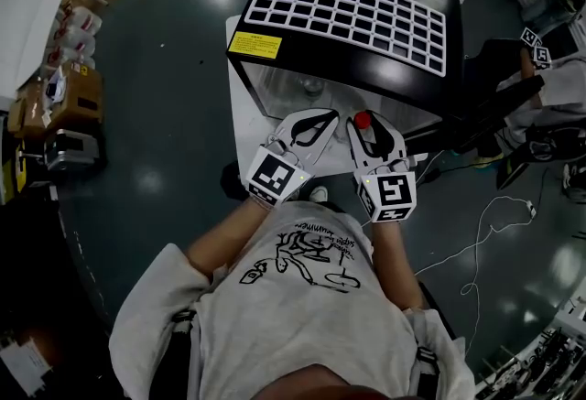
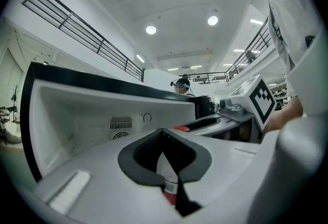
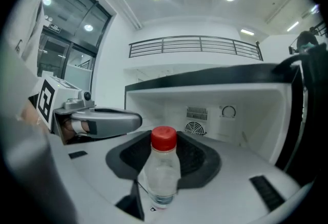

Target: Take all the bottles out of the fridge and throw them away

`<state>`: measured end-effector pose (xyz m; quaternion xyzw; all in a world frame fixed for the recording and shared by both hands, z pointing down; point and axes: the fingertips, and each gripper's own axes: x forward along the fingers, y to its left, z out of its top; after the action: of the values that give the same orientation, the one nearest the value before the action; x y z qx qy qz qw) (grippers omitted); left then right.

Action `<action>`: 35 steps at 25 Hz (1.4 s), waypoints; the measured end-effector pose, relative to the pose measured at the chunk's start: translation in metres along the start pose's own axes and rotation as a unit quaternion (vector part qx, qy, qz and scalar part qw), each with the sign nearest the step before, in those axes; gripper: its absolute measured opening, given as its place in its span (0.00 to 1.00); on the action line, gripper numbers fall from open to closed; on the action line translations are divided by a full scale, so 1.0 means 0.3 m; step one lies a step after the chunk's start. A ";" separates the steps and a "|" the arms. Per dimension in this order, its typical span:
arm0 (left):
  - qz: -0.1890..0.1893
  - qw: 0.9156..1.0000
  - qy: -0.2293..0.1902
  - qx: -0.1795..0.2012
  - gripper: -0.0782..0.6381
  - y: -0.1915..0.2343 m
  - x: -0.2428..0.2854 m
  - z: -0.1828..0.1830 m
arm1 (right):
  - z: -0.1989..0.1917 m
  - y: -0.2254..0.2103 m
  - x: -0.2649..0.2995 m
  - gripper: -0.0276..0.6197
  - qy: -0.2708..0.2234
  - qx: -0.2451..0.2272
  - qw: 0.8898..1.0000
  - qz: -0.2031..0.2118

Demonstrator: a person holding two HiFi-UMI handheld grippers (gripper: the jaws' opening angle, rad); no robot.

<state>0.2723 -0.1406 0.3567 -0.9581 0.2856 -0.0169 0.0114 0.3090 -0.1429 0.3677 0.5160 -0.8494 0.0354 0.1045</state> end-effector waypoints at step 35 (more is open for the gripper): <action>0.094 0.995 0.000 -0.031 0.12 0.013 -0.106 0.032 | 0.091 0.089 -0.022 0.28 -0.012 -0.016 0.994 0.110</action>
<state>0.2441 -0.1264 0.3462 -0.9269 0.3748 -0.0073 -0.0169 0.2845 -0.1294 0.3410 0.4182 -0.9026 0.0272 0.0983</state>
